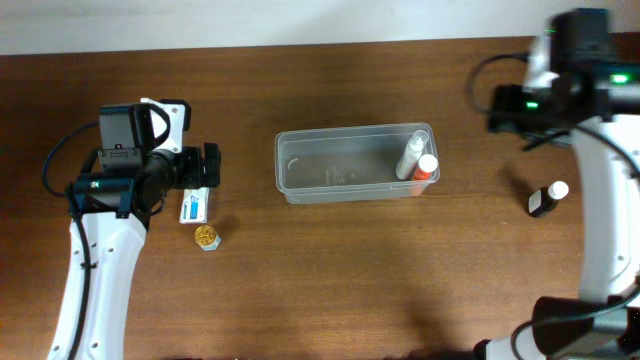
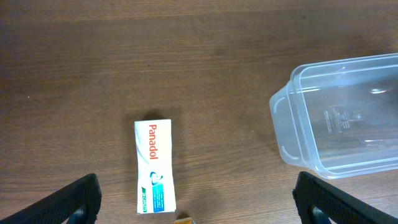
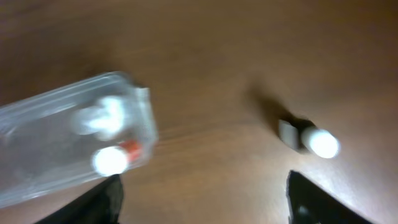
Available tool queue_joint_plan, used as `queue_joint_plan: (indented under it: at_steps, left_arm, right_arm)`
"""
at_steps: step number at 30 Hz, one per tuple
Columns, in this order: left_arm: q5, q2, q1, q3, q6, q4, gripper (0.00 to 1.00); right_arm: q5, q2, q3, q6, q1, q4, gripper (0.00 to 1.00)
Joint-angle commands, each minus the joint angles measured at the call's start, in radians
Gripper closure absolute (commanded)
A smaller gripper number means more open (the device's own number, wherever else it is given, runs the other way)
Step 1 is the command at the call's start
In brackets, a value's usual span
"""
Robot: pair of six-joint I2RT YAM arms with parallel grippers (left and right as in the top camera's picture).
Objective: Pack container
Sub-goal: 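Move the right gripper to the dark bottle and grasp it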
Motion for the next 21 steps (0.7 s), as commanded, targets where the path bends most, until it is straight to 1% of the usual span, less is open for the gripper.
queue_joint_plan:
  at_steps: [1, 5, 8, 14, 19, 21]
  left_arm:
    - [-0.004, 0.003, 0.003, 0.019, -0.009, 0.003, 0.01]
    - [-0.004, 0.003, 0.003, 0.019, -0.009, 0.003, 0.01]
    - [-0.004, 0.003, 0.003, 0.019, -0.009, 0.003, 0.01]
    - [-0.004, 0.003, 0.003, 0.019, -0.010, 0.002, 0.01]
    - [-0.004, 0.003, 0.003, 0.019, -0.009, 0.002, 0.01]
    - [-0.004, 0.003, 0.003, 0.019, -0.010, 0.002, 0.01]
  right_arm:
    - [0.027, 0.027, -0.038, 0.032, -0.112, -0.014, 0.19]
    - [0.031, 0.058, -0.130, 0.019, -0.251, -0.009, 0.13]
    - [0.030, 0.088, -0.215, -0.029, -0.307, 0.032, 0.13]
    - [0.027, 0.147, -0.386, -0.035, -0.350, 0.175, 0.12]
    - [0.027, 0.185, -0.425, -0.047, -0.353, 0.253, 0.12]
    - [0.027, 0.190, -0.425, -0.059, -0.353, 0.271, 0.16]
